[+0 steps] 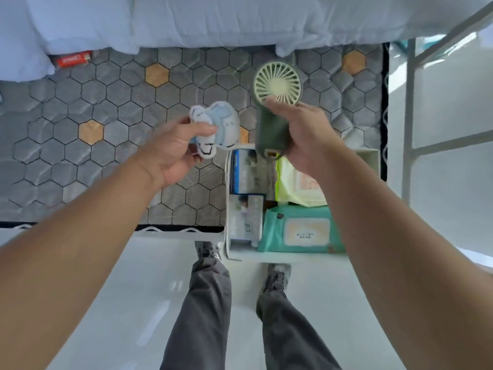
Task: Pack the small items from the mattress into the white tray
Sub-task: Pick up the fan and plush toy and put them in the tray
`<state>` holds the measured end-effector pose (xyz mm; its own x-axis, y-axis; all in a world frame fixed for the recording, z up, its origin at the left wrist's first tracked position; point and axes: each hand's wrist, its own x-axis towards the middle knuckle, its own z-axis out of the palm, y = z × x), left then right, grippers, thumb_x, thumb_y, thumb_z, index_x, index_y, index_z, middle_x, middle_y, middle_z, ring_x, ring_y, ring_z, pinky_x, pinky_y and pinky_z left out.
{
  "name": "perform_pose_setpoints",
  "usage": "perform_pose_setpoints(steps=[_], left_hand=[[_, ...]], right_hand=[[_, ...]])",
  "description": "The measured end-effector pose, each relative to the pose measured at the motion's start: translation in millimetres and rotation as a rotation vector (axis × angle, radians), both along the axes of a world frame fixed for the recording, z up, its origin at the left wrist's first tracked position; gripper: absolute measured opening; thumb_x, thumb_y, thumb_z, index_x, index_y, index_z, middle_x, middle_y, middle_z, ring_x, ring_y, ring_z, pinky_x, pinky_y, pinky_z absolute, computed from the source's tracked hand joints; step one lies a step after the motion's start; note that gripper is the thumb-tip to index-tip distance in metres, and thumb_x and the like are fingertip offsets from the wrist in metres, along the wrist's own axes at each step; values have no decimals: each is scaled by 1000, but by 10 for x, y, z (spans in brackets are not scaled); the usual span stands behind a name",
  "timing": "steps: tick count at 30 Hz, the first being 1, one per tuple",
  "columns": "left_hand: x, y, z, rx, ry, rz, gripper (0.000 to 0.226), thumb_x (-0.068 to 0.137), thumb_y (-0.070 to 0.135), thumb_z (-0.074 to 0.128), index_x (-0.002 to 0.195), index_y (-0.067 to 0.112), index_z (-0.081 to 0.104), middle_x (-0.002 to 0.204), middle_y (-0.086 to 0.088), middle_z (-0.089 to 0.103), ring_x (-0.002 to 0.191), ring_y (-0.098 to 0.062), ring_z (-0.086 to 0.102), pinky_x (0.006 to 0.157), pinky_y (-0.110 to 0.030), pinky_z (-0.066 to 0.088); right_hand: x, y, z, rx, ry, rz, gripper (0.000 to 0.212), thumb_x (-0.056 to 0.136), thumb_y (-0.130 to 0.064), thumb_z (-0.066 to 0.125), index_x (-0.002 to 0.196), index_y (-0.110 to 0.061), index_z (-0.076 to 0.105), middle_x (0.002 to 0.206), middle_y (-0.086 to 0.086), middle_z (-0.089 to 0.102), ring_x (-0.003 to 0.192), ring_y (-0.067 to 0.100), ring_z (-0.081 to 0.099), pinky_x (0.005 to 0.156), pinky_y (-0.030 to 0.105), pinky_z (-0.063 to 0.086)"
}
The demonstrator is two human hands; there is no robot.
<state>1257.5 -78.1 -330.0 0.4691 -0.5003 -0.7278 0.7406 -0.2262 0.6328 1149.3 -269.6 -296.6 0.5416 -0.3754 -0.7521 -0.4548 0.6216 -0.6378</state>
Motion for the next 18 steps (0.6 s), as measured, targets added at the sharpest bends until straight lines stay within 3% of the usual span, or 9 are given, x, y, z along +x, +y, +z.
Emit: perform_pose_setpoints(steps=[3,7,11,14,18], left_hand=[[-241,68,50,-11,-10,45,44,75,10,73,118,16,65,107,-7,69,96,-20,66,70,-28,52],[-572,205,104,117,-82,119,35,74,4,78,104,17,66,101,-7,70,93,-21,66,65,-28,51],[-845,370,171,249,-184,280,27,85,-1,72,98,20,61,99,-2,70,86,-14,67,58,-22,54],[-930,478,229,256,-221,270,26,86,4,73,103,21,64,105,3,70,92,-12,67,67,-24,54],[-976,435,309,232,-244,194,23,90,11,70,111,18,67,109,0,71,93,-13,67,63,-22,53]], right_hand=[[-480,109,50,60,25,136,19,91,-9,71,108,-12,62,113,12,72,107,29,68,88,53,60],[-905,529,-108,66,144,256,21,85,-11,78,98,-15,62,111,13,73,106,32,68,96,52,57],[-1024,845,-356,-109,228,292,22,81,-22,85,94,-16,68,96,5,73,93,24,70,82,39,62],[-1034,894,-375,-287,300,332,31,80,-40,85,88,-13,72,86,2,72,83,21,69,75,38,61],[-1076,882,-336,-659,369,544,56,84,-59,72,61,-11,56,60,2,59,53,16,53,49,29,35]])
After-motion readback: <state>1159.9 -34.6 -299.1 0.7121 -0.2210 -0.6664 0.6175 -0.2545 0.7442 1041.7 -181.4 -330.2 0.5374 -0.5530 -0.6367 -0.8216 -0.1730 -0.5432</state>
